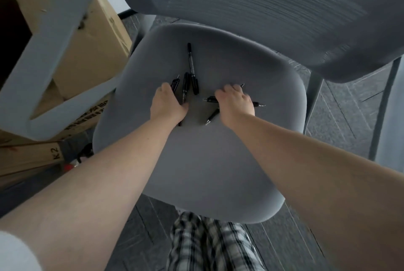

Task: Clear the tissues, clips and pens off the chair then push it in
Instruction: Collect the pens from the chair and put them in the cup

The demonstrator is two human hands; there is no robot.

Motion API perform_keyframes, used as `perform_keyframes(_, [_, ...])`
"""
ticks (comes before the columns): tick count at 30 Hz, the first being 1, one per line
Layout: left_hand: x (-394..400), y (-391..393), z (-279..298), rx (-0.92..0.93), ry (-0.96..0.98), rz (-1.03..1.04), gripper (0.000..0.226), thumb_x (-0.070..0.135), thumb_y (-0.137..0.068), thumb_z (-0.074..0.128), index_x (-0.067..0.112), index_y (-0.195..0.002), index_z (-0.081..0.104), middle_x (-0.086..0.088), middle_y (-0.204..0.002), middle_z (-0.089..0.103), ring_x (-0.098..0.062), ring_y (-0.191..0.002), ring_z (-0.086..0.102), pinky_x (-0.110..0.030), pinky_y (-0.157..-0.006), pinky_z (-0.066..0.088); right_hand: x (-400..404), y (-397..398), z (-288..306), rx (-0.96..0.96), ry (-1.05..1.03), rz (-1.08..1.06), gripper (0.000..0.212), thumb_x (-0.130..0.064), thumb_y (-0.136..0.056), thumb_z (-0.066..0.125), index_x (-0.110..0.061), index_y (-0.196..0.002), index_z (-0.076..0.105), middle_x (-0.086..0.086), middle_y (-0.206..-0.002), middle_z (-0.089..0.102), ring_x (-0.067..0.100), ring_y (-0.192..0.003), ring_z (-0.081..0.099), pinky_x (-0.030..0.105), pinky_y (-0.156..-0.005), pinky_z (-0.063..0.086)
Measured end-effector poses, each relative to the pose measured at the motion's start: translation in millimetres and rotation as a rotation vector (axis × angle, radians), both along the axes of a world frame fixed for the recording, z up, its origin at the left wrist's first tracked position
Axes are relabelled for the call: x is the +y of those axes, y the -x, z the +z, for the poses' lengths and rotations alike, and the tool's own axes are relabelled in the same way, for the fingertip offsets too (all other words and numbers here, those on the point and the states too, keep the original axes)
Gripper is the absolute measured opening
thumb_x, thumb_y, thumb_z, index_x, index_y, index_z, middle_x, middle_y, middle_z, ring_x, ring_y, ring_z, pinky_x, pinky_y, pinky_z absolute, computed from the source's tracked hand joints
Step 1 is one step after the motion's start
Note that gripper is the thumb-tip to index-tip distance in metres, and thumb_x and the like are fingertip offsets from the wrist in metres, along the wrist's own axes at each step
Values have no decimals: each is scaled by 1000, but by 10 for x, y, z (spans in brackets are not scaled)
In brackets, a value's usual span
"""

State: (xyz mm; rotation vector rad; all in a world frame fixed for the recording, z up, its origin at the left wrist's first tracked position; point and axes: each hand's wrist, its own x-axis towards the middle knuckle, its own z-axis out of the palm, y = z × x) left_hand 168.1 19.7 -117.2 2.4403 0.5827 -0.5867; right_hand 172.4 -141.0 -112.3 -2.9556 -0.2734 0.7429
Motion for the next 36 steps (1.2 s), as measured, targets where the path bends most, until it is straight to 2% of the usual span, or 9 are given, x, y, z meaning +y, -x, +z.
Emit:
perform_keyframes(4, [-13, -33, -18, 50, -76, 8, 31, 16, -86, 59, 4, -111, 44, -16, -117, 54, -35, -108, 53, -35, -73, 37, -33, -29, -36, 9, 13, 28, 32, -5, -85, 53, -13, -115, 53, 7, -118, 55, 29, -120, 42, 35, -97, 36])
perform_keyframes(7, [53, -91, 11, 79, -85, 15, 31, 16, -89, 52, 4, -116, 45, -17, -114, 57, -37, -105, 56, -35, -72, 38, -69, -122, 45, 70, -11, -76, 22, -17, -87, 52, -12, -108, 54, 9, -112, 59, 32, -113, 49, 36, -97, 35])
perform_keyframes(12, [238, -131, 75, 94, -38, 29, 24, 10, -89, 41, 5, -112, 46, -8, -84, 53, -27, -70, 49, -32, -56, 33, -62, -276, 262, 110, -118, -143, 4, -18, -87, 47, -14, -88, 45, 6, -90, 56, 30, -80, 50, 31, -73, 39])
perform_keyframes(17, [444, -197, 51, 10, -1, 80, 24, 7, -93, 37, 6, -115, 44, -4, -69, 43, -22, -53, 41, -31, -47, 28, 157, -442, 324, -45, -231, -134, 12, -10, -86, 45, -13, -90, 35, 5, -87, 45, 31, -72, 45, 33, -61, 35])
perform_keyframes(21, [539, -254, 22, 14, -18, 78, 21, 9, -95, 35, 9, -115, 41, -6, -69, 46, -23, -51, 42, -32, -45, 31, 471, -654, 186, -42, -230, -235, 27, -21, -91, 46, -8, -114, 43, 12, -114, 48, 34, -78, 53, 36, -61, 37])
perform_keyframes(24, [590, -266, -9, 11, -40, 53, 15, 9, -97, 35, 9, -111, 41, -5, -69, 45, -23, -52, 43, -31, -44, 29, 687, -788, 40, -12, -196, -280, 41, -36, -94, 52, -10, -124, 41, 13, -126, 44, 35, -97, 60, 35, -64, 36])
perform_keyframes(26, [616, -262, -41, -2, -41, 31, 15, 15, -99, 35, 7, -110, 41, -4, -71, 45, -21, -53, 43, -30, -43, 28, 789, -863, -46, 38, -191, -330, 45, -34, -93, 56, -10, -128, 41, 14, -129, 44, 33, -106, 59, 35, -68, 38])
perform_keyframes(31, [634, -174, -48, 10, -7, 10, 21, 23, -101, 35, 4, -109, 40, -8, -81, 47, -28, -63, 47, -31, -44, 26, 899, -865, -95, 131, -251, -396, 38, -21, -90, 57, -10, -125, 45, 9, -122, 58, 29, -111, 58, 32, -74, 40])
perform_keyframes(36, [671, -97, 70, 9, 122, 77, 14, 24, -101, 34, 11, -96, 36, -2, -65, 38, -22, -53, 38, -32, -48, 27, 821, -638, 102, 175, -179, -363, 33, -17, -82, 55, -14, -115, 53, 7, -103, 60, 31, -107, 59, 30, -72, 38])
